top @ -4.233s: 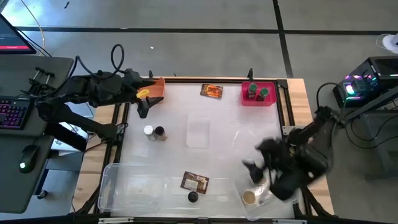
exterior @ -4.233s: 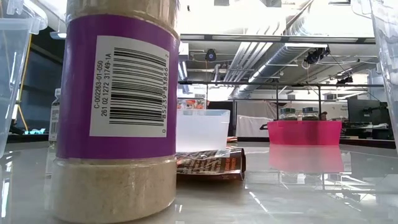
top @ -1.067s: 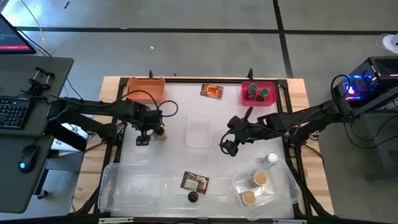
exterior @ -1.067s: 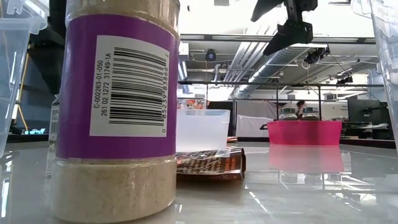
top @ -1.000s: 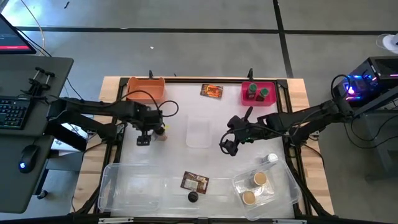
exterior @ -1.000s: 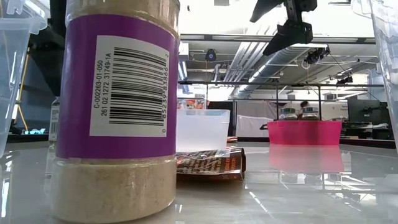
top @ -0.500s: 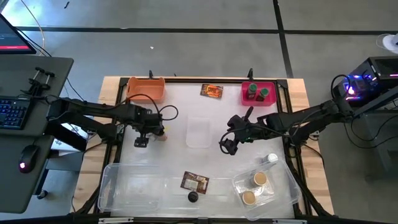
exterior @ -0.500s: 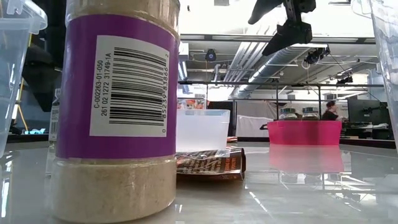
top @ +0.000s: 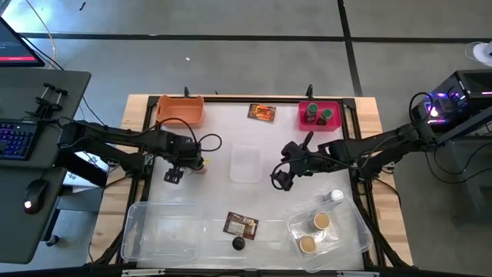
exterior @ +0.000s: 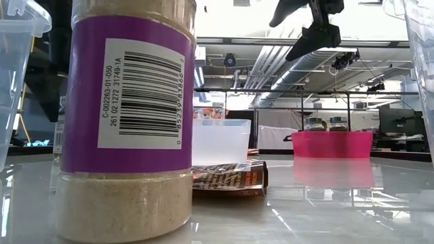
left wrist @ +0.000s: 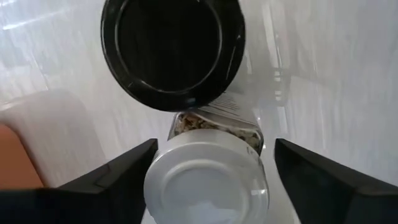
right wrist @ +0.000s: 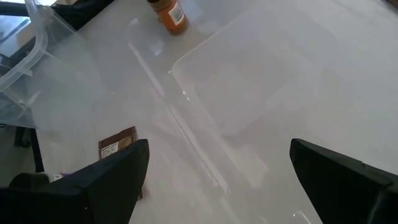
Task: Sort spices by type
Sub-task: Put the top white seasoning bottle into the orange bin
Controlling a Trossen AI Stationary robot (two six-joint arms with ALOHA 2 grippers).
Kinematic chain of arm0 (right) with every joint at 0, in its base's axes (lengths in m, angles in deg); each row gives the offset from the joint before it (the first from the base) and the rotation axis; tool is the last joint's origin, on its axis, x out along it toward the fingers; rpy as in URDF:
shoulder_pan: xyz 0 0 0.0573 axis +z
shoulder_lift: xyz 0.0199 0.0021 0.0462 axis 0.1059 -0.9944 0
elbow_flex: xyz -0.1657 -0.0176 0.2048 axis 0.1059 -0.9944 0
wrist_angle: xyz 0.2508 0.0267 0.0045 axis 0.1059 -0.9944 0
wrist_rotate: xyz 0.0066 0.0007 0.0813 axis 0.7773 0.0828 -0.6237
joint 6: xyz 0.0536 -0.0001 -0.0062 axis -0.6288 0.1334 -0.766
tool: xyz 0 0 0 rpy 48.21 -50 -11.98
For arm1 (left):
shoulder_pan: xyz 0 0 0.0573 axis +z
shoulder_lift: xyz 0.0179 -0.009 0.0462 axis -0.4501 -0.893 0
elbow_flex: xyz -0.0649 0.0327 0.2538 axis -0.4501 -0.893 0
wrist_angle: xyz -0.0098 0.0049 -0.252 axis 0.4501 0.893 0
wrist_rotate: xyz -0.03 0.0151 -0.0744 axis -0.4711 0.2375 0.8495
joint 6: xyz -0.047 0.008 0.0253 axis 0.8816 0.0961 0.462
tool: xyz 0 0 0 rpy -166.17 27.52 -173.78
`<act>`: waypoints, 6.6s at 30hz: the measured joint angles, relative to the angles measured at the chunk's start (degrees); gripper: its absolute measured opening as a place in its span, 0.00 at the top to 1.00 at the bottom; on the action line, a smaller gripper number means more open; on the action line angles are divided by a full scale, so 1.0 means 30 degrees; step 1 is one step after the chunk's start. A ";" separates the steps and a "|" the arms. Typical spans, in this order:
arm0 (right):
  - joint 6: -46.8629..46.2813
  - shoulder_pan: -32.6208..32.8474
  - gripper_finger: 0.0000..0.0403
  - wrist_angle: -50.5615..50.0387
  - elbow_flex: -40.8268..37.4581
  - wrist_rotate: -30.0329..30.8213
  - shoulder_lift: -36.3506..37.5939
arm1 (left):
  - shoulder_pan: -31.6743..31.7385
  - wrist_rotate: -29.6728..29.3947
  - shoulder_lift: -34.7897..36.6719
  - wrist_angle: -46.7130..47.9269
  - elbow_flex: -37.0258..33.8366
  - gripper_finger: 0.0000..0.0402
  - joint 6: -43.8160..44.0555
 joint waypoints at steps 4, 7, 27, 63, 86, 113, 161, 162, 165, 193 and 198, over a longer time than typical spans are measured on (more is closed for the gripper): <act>-0.0005 0.0000 0.04 0.0005 0.0000 0.0095 0.0000 | -0.0007 0.0002 0.0000 0.0000 0.0000 0.42 -0.0075; -0.0005 0.0000 0.04 0.0005 0.0000 0.0103 0.0000 | -0.0007 0.0080 0.0032 0.0011 0.0049 0.55 -0.0077; -0.0026 0.0000 0.04 0.0063 0.0015 0.0207 -0.0007 | 0.0939 -0.0303 0.0918 0.8695 0.8784 0.58 0.9387; 0.0214 -0.1239 0.04 0.0209 0.0022 -0.0917 -0.0007 | 0.0869 1.2883 -0.2738 -0.5712 2.0626 0.58 1.6394; 0.0871 -0.1288 0.04 0.0209 0.0022 -0.0043 -0.0007 | -0.6054 2.0144 -0.0314 -1.6339 2.0575 0.58 0.6963; 0.1176 -0.0928 0.04 -0.0103 0.0015 -0.0263 0.0302 | 0.0134 -0.9676 0.0049 0.1944 2.0589 0.58 0.9204; 0.2120 -0.4995 0.04 -0.1841 0.2630 0.6463 0.4244 | 2.0105 0.0459 -0.5766 0.3019 0.9373 0.58 1.3699; 0.2523 -0.5275 0.04 -0.1900 0.2630 0.6119 0.4240 | 2.0169 0.0425 -0.5790 0.2640 0.9389 0.58 1.3835; 0.3718 -0.6021 0.04 -0.1853 0.2630 0.4889 0.4240 | 2.0189 0.0368 -0.5785 0.2043 0.9441 0.58 1.4734; 0.4958 -0.8007 0.04 -0.1780 0.2623 0.2148 0.4240 | 2.1165 0.0772 -0.8473 0.1915 1.0542 0.56 1.3784; 0.4808 -0.8007 0.04 -0.1774 0.2623 0.2226 0.4240 | 2.1165 0.0732 -0.8466 0.2031 1.0542 0.40 1.3556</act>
